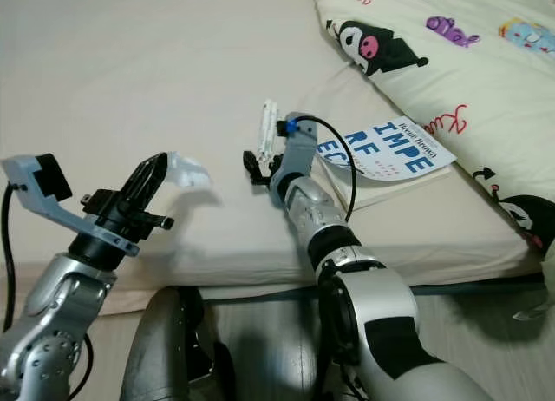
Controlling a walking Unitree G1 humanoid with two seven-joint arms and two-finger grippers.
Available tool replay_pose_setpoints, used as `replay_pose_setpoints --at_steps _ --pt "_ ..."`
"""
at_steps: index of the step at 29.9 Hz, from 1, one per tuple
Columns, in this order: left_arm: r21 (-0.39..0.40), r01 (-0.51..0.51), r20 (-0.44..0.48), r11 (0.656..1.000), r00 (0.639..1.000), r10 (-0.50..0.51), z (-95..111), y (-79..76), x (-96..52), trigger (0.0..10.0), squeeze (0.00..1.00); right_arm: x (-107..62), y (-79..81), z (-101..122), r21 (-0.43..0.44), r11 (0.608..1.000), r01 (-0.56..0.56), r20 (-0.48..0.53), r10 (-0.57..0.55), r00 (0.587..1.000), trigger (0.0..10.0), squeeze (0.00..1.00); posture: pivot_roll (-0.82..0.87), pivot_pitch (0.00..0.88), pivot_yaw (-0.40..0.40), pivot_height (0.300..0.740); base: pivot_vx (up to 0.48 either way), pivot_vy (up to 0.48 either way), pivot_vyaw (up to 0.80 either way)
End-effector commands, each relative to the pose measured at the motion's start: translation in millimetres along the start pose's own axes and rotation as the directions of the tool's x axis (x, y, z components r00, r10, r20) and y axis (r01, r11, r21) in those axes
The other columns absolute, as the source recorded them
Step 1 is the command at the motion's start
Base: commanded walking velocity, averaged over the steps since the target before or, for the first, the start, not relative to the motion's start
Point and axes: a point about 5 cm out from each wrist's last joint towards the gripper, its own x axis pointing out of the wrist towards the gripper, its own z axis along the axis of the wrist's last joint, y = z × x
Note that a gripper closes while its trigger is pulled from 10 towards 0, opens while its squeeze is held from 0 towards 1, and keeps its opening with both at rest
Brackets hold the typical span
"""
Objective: Clean up the room
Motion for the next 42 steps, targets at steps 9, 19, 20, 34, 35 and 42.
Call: replay_pose_setpoints --at_steps 9,19,20,34,35,42 --pt "0.002 0.000 -0.026 1.000 1.000 0.000 9.3 -8.2 -6.8 10.0 0.00 4.2 10.0 6.6 -0.034 0.999 0.004 -0.005 -0.004 1.000 10.0 0.00 0.33 0.504 0.029 0.496 0.000 0.000 0.00" --pt "-0.011 -0.003 -0.053 1.000 0.999 0.003 13.2 -14.6 -12.0 10.0 0.00 6.3 11.9 21.3 -0.100 0.995 0.012 0.027 -0.010 1.000 0.0 0.00 0.34 0.554 0.037 0.496 0.000 0.000 0.00" --pt "-0.012 -0.003 -0.054 1.000 0.999 0.002 13.7 -15.4 -12.3 10.0 0.00 6.5 12.2 23.7 -0.105 0.994 0.011 0.031 -0.008 0.999 0.0 0.00 0.33 0.558 0.034 0.496 0.000 0.000 0.00" --pt "-0.031 -0.017 -0.049 0.999 0.999 0.015 9.7 -12.5 -8.4 10.0 0.00 3.8 1.4 40.1 -0.091 0.996 0.008 0.106 0.002 0.994 0.0 0.00 0.29 0.522 0.001 0.496 0.000 0.000 0.00" --pt "-0.040 -0.017 -0.040 0.999 0.999 0.016 8.3 -12.4 -5.6 10.0 0.00 3.7 2.6 41.4 -0.072 0.997 -0.018 0.116 0.026 0.993 0.0 0.00 0.27 0.499 -0.014 0.496 0.000 0.000 0.00" --pt "-0.066 -0.086 0.010 0.994 0.996 0.087 -0.3 0.5 8.0 10.0 0.00 1.0 10.8 57.5 0.030 0.980 -0.196 0.239 0.184 0.954 0.0 0.00 0.19 0.407 -0.048 0.496 0.000 0.000 0.00"
